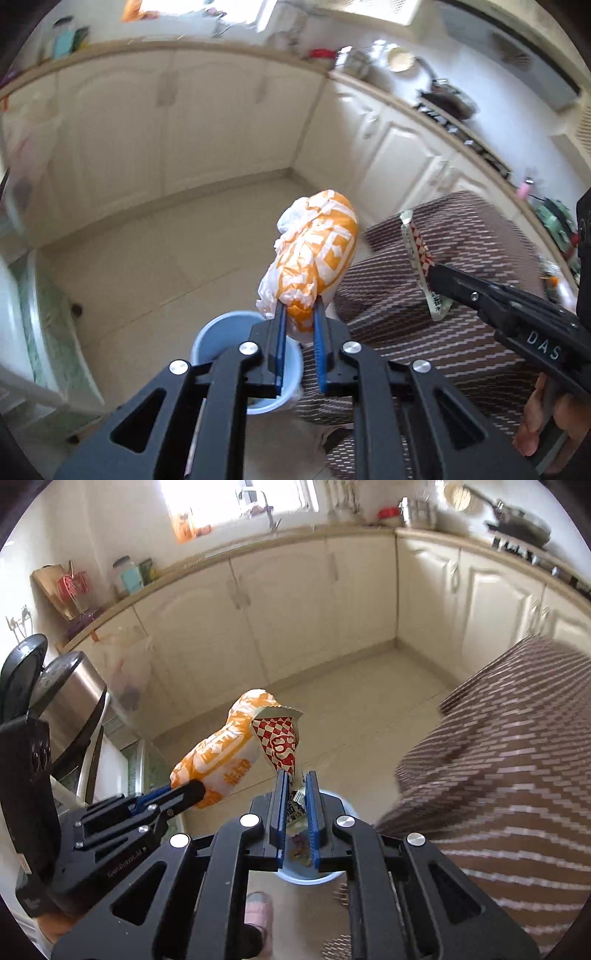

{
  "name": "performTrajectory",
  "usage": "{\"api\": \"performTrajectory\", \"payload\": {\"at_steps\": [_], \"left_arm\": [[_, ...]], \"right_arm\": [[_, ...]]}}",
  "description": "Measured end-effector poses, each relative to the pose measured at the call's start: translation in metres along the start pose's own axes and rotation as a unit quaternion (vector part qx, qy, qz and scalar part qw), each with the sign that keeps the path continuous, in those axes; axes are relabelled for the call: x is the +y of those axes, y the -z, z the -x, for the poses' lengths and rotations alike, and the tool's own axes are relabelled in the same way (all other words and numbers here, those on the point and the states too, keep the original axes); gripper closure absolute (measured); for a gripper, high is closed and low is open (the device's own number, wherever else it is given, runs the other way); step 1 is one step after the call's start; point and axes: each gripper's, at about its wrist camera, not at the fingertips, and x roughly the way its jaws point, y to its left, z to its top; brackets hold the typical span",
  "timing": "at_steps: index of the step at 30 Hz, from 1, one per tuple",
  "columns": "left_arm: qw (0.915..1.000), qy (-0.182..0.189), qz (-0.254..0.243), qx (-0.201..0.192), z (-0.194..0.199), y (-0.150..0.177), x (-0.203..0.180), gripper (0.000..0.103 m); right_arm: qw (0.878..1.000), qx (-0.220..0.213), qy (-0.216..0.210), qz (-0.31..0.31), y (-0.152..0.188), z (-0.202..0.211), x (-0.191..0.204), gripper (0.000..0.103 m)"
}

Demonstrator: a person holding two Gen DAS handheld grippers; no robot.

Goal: Collect trash
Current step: 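Carry the bread bag and red-white wrapper over the blue bin, open both grippers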

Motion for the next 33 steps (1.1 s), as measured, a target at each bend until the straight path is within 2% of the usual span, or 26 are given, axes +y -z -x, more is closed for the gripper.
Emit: {"api": "performTrajectory", "payload": {"at_steps": [4, 7, 8, 11, 14, 17, 21, 25, 33], "left_arm": [[0.9991, -0.021, 0.026, 0.027, -0.029, 0.008, 0.034, 0.091], [0.9982, -0.023, 0.038, 0.042, -0.050, 0.011, 0.050, 0.091], [0.9979, -0.022, 0.040, 0.046, -0.056, 0.011, 0.050, 0.091], [0.9972, -0.023, 0.042, 0.057, -0.070, 0.012, 0.055, 0.091], [0.9962, -0.023, 0.045, 0.071, -0.083, 0.016, 0.058, 0.091], [0.9951, -0.021, 0.043, 0.087, -0.095, 0.022, 0.058, 0.091], [0.9929, -0.020, 0.042, 0.110, -0.110, 0.030, 0.054, 0.091], [0.9924, -0.010, 0.045, 0.114, -0.117, 0.030, 0.049, 0.090], [0.9929, 0.002, 0.038, 0.113, -0.118, 0.014, 0.034, 0.088]], "right_arm": [[1.000, 0.029, -0.005, -0.009, 0.004, -0.045, 0.005, 0.093], [0.999, 0.035, -0.002, -0.015, 0.005, -0.075, 0.003, 0.085], [0.999, 0.034, 0.000, -0.015, 0.006, -0.082, 0.002, 0.079], [0.999, 0.046, 0.005, -0.014, 0.008, -0.097, 0.001, 0.074], [0.999, 0.046, 0.023, -0.006, 0.008, -0.100, 0.001, 0.066], [0.997, 0.037, 0.060, 0.014, 0.009, -0.097, 0.006, 0.057], [0.995, 0.027, 0.091, 0.034, 0.012, -0.088, 0.006, 0.052], [0.992, 0.021, 0.119, 0.048, 0.015, -0.084, 0.001, 0.050], [0.992, -0.009, 0.123, 0.034, 0.012, -0.069, -0.007, 0.045]]}}
